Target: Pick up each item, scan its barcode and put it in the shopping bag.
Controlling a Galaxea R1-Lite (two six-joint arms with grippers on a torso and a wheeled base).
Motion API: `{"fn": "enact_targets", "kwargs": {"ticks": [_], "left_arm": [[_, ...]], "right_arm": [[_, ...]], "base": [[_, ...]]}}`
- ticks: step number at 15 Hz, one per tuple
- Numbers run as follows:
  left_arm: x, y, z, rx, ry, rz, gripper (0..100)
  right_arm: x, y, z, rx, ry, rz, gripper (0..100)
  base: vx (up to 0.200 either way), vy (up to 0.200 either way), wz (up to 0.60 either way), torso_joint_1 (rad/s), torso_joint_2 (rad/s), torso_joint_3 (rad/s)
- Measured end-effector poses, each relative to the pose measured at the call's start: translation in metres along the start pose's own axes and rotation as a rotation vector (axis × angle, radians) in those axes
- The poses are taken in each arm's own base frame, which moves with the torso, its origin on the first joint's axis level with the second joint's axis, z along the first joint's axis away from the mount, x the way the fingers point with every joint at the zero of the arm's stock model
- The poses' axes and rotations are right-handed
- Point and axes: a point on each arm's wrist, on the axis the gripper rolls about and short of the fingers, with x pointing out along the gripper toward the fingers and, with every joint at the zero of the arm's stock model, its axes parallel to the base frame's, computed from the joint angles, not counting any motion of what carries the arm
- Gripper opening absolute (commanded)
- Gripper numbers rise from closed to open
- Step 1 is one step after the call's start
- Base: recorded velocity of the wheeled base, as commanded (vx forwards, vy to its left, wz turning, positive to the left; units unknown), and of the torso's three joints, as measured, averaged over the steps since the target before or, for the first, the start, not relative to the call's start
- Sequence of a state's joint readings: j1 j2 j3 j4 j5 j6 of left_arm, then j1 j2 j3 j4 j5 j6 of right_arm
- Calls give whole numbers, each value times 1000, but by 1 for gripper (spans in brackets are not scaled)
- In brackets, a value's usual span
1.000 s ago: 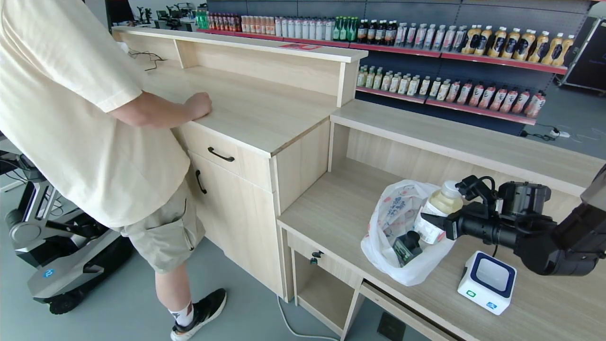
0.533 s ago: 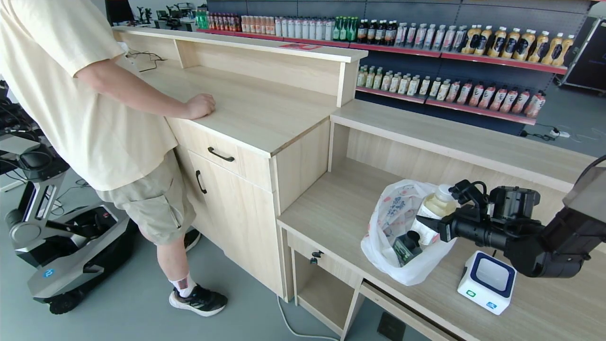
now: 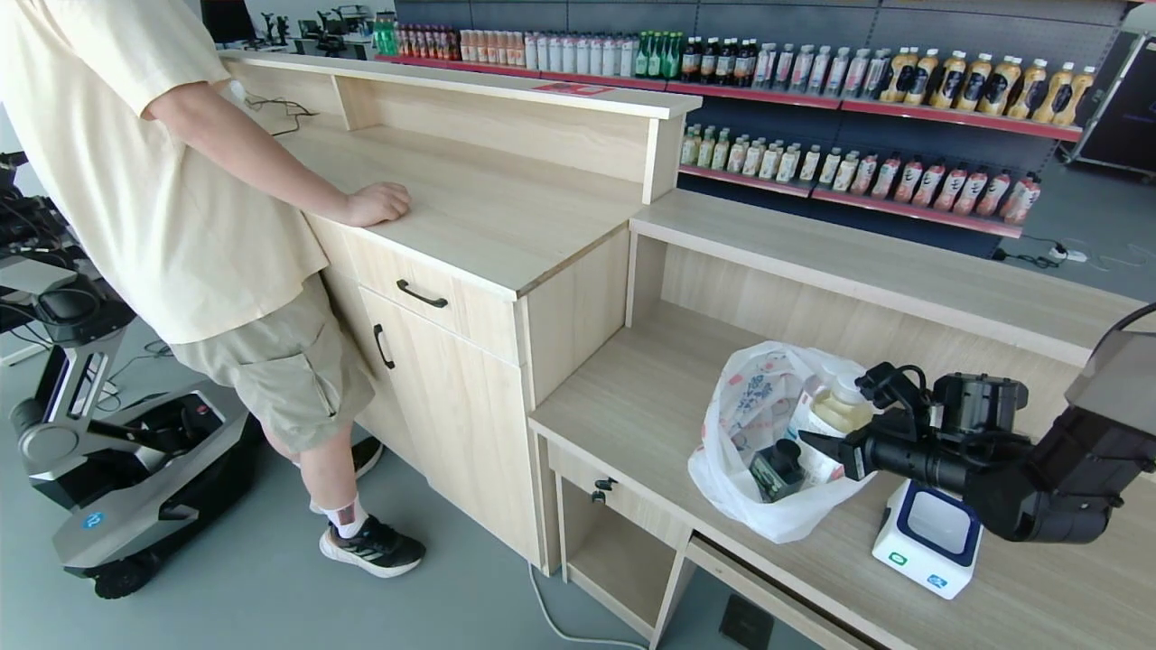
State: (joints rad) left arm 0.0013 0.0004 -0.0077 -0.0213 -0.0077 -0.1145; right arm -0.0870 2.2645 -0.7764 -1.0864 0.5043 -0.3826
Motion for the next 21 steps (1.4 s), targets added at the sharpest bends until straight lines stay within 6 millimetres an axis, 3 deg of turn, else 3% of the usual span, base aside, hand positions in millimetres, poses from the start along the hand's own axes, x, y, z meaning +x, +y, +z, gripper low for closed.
{"fn": "enact_targets", "kwargs": {"ticks": [21], "left_arm": [[0,0,0,0,0,0,100]], "right_arm": [[10,-1,-30,-12,9,-10,0]], "base": [[0,0,0,0,0,0]]}}
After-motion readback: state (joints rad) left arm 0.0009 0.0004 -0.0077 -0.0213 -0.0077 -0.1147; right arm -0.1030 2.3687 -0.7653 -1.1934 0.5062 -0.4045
